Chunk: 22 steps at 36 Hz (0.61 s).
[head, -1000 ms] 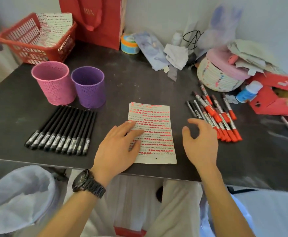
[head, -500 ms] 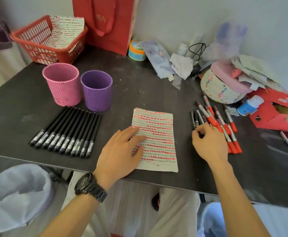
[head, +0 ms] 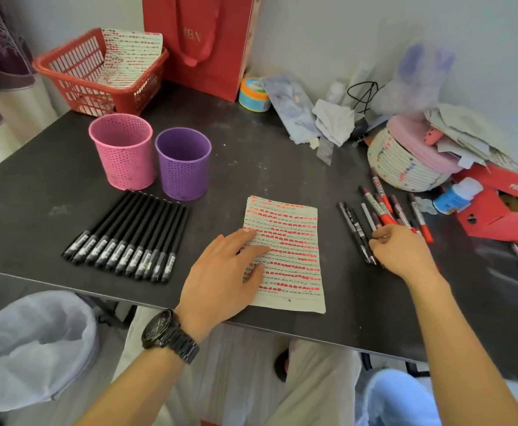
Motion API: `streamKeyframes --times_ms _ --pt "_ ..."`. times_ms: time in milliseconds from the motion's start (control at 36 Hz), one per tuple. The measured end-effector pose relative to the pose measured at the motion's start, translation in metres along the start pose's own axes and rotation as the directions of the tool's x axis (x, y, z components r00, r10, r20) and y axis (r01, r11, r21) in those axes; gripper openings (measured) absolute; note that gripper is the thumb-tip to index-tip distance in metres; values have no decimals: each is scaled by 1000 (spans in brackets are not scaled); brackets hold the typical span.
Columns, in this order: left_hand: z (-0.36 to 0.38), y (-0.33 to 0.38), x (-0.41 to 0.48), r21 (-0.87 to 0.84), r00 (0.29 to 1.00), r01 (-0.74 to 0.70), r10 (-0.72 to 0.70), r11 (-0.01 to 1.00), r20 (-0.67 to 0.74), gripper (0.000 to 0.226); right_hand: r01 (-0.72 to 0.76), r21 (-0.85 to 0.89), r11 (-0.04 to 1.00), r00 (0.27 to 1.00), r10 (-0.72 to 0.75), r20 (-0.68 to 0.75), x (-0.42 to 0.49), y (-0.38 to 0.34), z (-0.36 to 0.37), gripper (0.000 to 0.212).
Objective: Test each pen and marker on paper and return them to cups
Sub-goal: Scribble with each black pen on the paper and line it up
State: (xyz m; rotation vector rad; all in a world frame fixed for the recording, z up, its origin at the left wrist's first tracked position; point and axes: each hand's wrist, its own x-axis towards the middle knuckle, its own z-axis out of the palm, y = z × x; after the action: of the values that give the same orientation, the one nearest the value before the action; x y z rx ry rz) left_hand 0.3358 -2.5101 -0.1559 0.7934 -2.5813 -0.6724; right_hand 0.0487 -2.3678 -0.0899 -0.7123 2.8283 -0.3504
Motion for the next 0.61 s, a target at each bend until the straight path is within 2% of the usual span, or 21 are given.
streamKeyframes --times_ms 83,222,278,333,389,444,500,556,611 --pt "0 0 1 5 1000 -1 1 1000 -6 40 -1 33 999 997 -1 78 7 4 -5 23" --pt "0 0 2 12 1000 -5 5 1000 -3 39 -19 115 993 988 1 153 11 3 2 32" --pt "0 0 1 15 1000 -7 7 1000 0 40 -6 113 994 990 -9 139 10 -1 6 37" --pt "0 0 1 13 1000 -4 4 1000 1 40 12 97 995 995 -22 100 6 -3 9 25" --pt "-1 -1 0 12 1000 -4 4 1000 0 40 20 148 989 998 -28 52 2 -2 10 19" --pt "-1 -1 -1 13 1000 -1 1 1000 0 40 6 250 968 999 3 -36 -4 2 10 21" --pt "-1 0 -1 18 1000 -1 1 1000 4 41 -20 450 893 992 73 -101 -11 6 10 28" --pt "-1 1 -1 24 1000 -8 8 1000 3 40 -25 664 747 990 110 -86 -22 6 9 25" --pt "-2 1 -2 -2 1000 -8 8 1000 -10 38 -20 807 590 996 84 -36 -38 1 8 15"
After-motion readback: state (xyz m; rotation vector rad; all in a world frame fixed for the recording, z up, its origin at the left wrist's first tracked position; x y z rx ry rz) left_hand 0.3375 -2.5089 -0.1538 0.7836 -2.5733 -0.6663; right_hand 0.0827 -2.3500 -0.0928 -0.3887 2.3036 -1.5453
